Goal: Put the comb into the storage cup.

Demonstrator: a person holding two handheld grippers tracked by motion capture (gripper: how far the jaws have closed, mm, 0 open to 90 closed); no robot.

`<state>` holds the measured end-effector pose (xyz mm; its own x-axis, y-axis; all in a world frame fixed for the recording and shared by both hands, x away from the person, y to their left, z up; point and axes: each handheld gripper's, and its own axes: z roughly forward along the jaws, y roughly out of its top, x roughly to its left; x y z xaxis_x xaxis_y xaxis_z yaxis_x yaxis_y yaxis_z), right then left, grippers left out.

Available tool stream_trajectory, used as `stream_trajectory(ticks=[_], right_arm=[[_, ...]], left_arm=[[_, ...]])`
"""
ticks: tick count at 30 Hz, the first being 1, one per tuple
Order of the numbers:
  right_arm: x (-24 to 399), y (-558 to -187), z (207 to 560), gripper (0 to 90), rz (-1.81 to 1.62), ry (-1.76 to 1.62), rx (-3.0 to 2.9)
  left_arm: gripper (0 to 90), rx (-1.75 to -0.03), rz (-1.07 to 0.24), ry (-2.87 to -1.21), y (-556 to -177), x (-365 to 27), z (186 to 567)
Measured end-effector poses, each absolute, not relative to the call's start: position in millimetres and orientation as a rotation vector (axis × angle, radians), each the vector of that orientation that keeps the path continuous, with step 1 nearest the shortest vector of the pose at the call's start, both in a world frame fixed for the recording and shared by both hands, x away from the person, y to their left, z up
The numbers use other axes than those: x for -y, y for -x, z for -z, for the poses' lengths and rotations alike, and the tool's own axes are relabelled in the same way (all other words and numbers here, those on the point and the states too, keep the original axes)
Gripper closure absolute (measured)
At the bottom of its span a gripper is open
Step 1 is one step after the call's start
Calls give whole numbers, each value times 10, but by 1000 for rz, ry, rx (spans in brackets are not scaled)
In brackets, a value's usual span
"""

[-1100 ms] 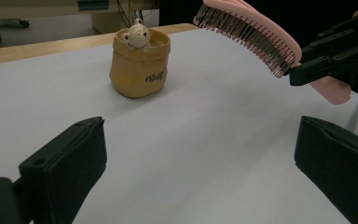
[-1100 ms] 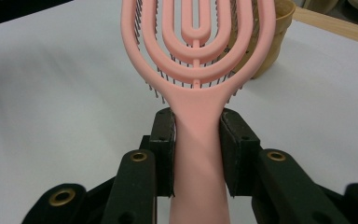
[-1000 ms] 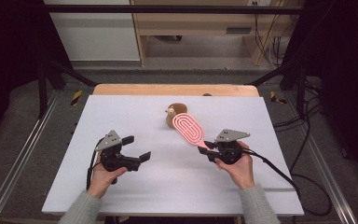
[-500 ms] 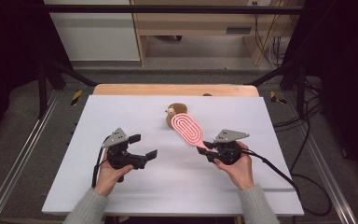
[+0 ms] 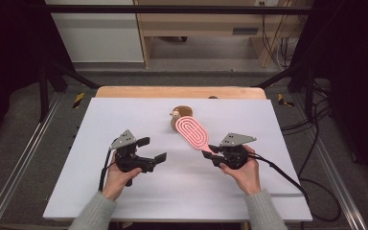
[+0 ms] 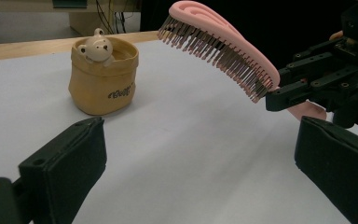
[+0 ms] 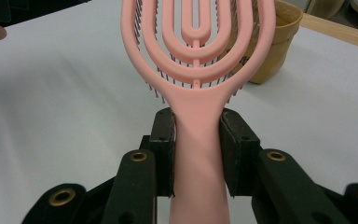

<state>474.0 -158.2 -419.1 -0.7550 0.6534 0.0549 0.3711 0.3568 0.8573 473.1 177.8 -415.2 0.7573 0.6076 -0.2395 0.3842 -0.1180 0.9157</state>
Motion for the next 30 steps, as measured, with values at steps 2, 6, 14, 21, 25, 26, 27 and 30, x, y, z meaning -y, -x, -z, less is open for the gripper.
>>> stream_trajectory(ticks=[2,6,14,21,25,26,27,30], right_arm=[[1581,-4740,4191,692,-1352,-908,-2327],[1579,-4736,4188,692,-1355,-906,-2327],[1578,-4733,4187,692,-1355,-903,-2329],[1579,-4732,4184,692,-1358,-902,-2327],[1579,-4730,4183,692,-1360,-901,-2325],[1579,-4729,4183,692,-1361,-902,-2325],[1579,-4729,4183,692,-1361,-902,-2325],[1579,-4729,4183,692,-1360,-901,-2325]], left_arm=[[20,-781,-225,-1736,-4734,-1756,4148],[20,-775,-212,-1729,-4741,-1713,4136],[19,-770,-195,-1721,-4752,-1628,4120],[20,-772,-181,-1717,-4771,-1565,4116],[20,-773,-171,-1708,-4778,-1538,4114],[20,-775,-171,-1707,-4780,-1532,4112],[20,-774,-171,-1707,-4782,-1527,4110],[20,-781,-165,-1700,-4793,-1512,4106]])
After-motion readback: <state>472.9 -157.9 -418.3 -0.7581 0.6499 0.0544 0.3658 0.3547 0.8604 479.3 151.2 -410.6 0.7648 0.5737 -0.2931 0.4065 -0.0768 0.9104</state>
